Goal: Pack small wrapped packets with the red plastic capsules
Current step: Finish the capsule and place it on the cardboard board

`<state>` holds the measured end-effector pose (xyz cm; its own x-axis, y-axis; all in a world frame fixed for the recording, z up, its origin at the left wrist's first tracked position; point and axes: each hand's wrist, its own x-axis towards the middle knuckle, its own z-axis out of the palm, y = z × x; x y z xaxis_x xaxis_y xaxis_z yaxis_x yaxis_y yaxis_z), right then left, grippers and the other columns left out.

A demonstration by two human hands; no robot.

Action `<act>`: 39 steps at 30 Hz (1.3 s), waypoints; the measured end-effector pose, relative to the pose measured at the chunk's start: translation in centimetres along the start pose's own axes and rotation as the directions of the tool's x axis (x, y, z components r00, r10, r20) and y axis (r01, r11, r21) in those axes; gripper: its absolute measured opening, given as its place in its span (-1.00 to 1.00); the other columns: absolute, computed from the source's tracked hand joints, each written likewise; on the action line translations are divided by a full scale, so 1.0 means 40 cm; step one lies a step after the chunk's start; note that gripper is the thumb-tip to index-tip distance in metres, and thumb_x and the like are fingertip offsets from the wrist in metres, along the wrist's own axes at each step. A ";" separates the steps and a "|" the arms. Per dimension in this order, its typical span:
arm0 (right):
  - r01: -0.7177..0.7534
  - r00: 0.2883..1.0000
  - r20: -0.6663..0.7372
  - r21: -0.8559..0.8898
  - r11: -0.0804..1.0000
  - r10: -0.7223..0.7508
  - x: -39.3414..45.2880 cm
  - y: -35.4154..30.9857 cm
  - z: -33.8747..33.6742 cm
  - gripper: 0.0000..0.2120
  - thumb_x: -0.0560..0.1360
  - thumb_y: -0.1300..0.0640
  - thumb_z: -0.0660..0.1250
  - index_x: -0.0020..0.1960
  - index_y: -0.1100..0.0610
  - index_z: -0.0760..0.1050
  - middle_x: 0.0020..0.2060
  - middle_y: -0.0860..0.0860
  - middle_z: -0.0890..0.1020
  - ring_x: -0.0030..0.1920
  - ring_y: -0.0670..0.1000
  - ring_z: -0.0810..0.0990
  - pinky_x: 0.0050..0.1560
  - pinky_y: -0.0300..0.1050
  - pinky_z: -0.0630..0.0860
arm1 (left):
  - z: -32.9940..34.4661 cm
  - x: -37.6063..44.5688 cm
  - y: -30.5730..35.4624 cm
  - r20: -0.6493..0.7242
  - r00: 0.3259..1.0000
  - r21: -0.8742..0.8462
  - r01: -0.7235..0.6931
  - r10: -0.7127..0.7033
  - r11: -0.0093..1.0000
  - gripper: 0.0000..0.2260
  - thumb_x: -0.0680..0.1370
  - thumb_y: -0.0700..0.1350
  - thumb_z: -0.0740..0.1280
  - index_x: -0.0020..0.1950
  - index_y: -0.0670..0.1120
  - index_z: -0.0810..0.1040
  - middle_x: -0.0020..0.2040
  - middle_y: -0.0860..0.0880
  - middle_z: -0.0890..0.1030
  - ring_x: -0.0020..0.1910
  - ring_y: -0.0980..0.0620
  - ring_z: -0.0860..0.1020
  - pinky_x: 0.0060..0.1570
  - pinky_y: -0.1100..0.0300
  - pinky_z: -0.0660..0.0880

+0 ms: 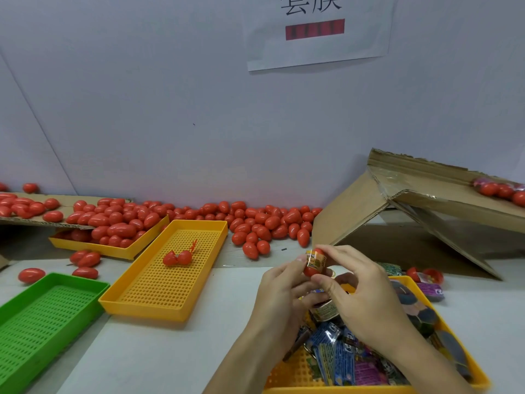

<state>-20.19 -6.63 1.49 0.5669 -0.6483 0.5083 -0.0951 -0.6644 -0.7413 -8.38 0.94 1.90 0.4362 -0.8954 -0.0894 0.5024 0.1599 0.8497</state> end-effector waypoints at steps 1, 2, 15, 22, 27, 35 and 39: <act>-0.018 1.000 0.012 0.003 1.000 0.018 -0.001 0.005 0.002 -0.60 0.48 0.00 0.41 0.30 -0.19 0.49 0.07 -0.29 0.58 0.15 -0.21 0.55 0.05 -0.23 0.58 | 0.000 0.000 0.000 -0.017 0.999 0.004 -0.032 0.032 0.999 -0.76 0.52 -0.09 0.40 0.00 -0.26 0.70 -0.01 -0.30 0.69 -0.08 -0.17 0.68 -0.12 0.08 0.65; -0.034 0.999 0.022 0.010 0.999 0.033 -0.001 0.010 0.003 -0.57 0.50 0.07 0.43 0.35 -0.10 0.49 0.09 -0.26 0.58 0.17 -0.19 0.55 0.04 -0.20 0.60 | -0.001 0.000 0.002 -0.046 0.997 0.004 -0.067 0.067 0.998 -0.76 0.49 -0.10 0.44 0.01 -0.26 0.69 -0.01 -0.29 0.69 -0.08 -0.15 0.68 -0.14 0.11 0.64; -0.072 0.997 0.013 0.005 0.997 0.072 -0.004 0.022 0.006 -0.58 0.57 0.16 0.38 0.41 0.01 0.48 0.11 -0.22 0.57 0.16 -0.22 0.54 -0.04 -0.36 0.56 | -0.008 -0.003 0.016 -0.187 0.976 -0.047 -0.125 0.114 0.991 -0.77 0.57 -0.17 0.37 0.12 -0.32 0.60 -0.03 -0.27 0.70 -0.01 -0.14 0.71 -0.09 0.22 0.64; -0.082 0.997 0.013 0.013 0.997 0.082 -0.004 0.025 0.004 -0.59 0.58 0.14 0.36 0.41 -0.04 0.47 0.10 -0.27 0.54 0.16 -0.24 0.52 -0.02 -0.35 0.56 | -0.007 0.015 0.043 -0.198 0.977 -0.028 -0.082 0.074 0.996 -0.71 0.51 -0.18 0.43 0.16 -0.31 0.59 0.00 -0.18 0.72 0.01 -0.06 0.71 -0.09 0.20 0.63; -0.091 0.995 0.030 -0.024 0.996 0.092 0.001 0.038 -0.001 -0.59 0.60 0.05 0.34 0.43 -0.11 0.43 0.11 -0.39 0.49 0.20 -0.28 0.46 0.10 -0.32 0.54 | 0.117 0.131 0.108 -0.213 0.974 0.340 -0.003 0.080 0.940 -0.68 0.48 -0.07 0.51 0.11 -0.24 0.56 -0.06 -0.13 0.71 -0.14 0.02 0.72 -0.02 0.11 0.63; -0.172 0.983 0.061 -0.021 0.985 0.173 0.003 0.046 -0.007 -0.62 0.61 0.00 0.29 0.40 -0.22 0.40 0.11 -0.37 0.46 0.19 -0.36 0.40 0.00 -0.47 0.50 | 0.355 0.270 0.155 0.237 0.971 0.229 -0.035 -0.021 0.973 -0.35 0.55 -0.10 0.43 0.51 -0.32 0.24 0.47 -0.21 0.39 0.40 -0.08 0.46 0.38 0.11 0.42; -0.171 0.983 0.065 0.010 0.985 0.170 0.003 0.048 -0.005 -0.67 0.60 0.05 0.33 0.33 -0.17 0.49 0.12 -0.31 0.51 0.14 -0.30 0.49 0.01 -0.36 0.55 | 0.261 0.276 0.108 0.126 0.982 0.259 -0.171 0.143 0.951 -0.61 0.61 -0.21 0.34 0.41 -0.28 0.41 0.30 -0.18 0.54 0.13 0.02 0.64 0.04 0.24 0.60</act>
<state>-20.46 -8.05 0.23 0.5943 -0.7263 0.3454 -0.1826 -0.5400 -0.8216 -9.20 -12.57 10.01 0.4062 -0.9084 0.0987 0.2096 0.1978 0.9576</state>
